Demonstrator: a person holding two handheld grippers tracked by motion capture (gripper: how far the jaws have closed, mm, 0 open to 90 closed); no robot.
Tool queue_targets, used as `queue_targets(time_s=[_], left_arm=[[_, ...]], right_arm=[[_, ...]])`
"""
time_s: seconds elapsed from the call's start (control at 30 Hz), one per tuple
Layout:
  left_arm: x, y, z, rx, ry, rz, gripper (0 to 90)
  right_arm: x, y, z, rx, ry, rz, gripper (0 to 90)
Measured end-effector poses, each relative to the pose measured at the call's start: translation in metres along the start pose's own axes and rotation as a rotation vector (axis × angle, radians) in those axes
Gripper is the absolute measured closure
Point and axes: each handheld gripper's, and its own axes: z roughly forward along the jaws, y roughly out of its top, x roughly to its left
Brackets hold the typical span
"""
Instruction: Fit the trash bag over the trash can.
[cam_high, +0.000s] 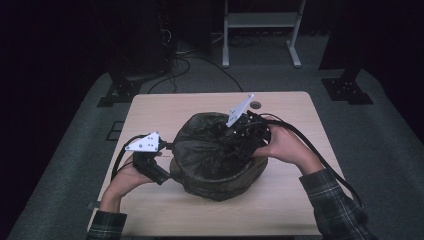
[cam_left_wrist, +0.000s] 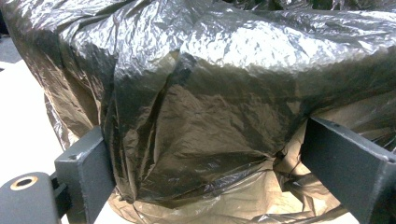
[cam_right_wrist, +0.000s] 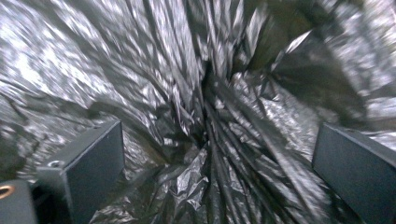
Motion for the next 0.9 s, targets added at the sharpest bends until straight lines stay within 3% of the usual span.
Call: queue_targets(time_s=[0.17,0.3,0.5,0.6,0.77,0.83,0.9], left_arm=[[0.0,0.0,0.0,-0.001,0.001,0.0,6.9],[0.0,0.0,0.0,-0.003,0.0,0.0,6.9],[0.0,0.0,0.001,0.001,0.002,-0.005,6.6],[-0.001,0.0,0.001,0.0,0.003,-0.005,6.6],[-0.001,0.0,0.002,-0.002,0.002,-0.011,5.1],[-0.001,0.0,0.002,-0.003,0.001,-0.01,4.2],[-0.001,0.001,0.003,-0.003,0.001,-0.01,3.6]], right_arm=[[0.003,0.006,0.011,0.103,0.004,-0.008,1.5],[0.001,0.006,0.014,0.137,0.037,0.002,2.6],[0.005,0.013,0.017,0.238,0.012,-0.029,2.3],[0.005,0.014,0.018,0.235,0.026,-0.02,2.0],[0.003,0.02,0.004,0.088,0.031,-0.001,1.8],[0.003,0.027,0.0,0.075,0.013,-0.008,1.5],[0.002,0.034,0.001,0.06,0.029,-0.015,1.1]])
